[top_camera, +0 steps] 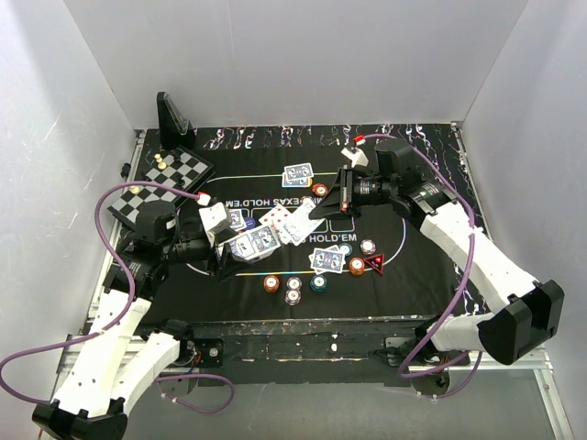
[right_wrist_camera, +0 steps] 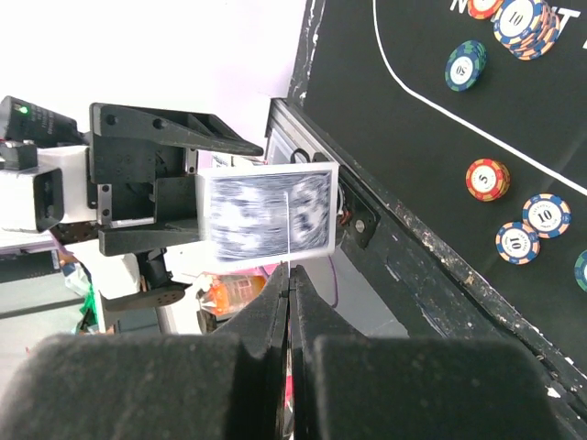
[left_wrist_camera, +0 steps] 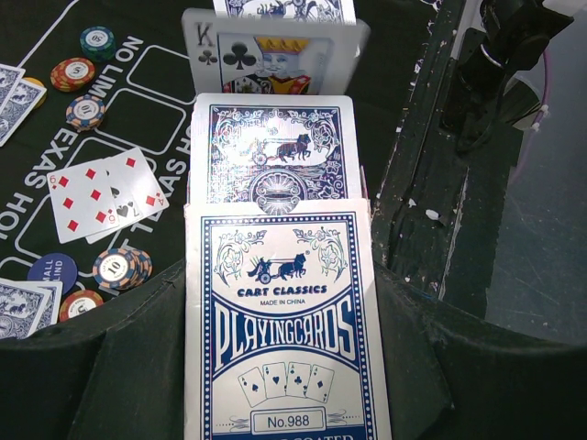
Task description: Distribute texas hold em gaming equipment
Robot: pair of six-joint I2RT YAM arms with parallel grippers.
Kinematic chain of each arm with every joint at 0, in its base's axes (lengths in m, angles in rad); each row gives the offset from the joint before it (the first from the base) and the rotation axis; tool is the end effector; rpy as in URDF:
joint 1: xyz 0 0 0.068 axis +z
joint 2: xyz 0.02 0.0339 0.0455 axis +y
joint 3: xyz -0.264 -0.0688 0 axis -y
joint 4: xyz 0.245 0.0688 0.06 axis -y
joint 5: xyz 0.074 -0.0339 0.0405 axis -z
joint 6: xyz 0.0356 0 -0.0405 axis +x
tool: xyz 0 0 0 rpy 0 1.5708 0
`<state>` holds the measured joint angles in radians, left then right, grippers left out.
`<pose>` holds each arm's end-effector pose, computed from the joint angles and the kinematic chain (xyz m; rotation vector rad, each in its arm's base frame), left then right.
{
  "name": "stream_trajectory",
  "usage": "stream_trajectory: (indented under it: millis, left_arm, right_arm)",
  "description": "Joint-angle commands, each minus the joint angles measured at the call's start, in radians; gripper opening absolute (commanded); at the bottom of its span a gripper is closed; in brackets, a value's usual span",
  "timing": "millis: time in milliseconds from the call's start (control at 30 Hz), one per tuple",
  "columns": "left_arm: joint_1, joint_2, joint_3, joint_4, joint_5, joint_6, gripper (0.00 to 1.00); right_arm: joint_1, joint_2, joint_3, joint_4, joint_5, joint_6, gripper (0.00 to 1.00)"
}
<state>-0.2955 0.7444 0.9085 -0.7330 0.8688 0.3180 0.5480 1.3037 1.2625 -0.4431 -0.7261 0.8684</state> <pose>0.1255 -0.0666 0.3393 1.0754 1.7326 -0.9047 0.2323 0.1695 0.3711 -0.1523 2.3287 1.5497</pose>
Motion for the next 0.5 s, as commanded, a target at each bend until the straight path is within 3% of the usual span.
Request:
stream_trajectory:
  millis: [0,467]
  left_arm:
    - [0.01,-0.007,0.017,0.009,0.029,0.007,0.0]
    - [0.015,-0.025,0.027,-0.006,0.033,-0.011,0.0]
  right_arm:
    - [-0.043,-0.047,-0.028,0.082,-0.067,0.04,0.01]
    - [-0.089,0.008,-0.015,0.121,-0.102,0.04,0.01]
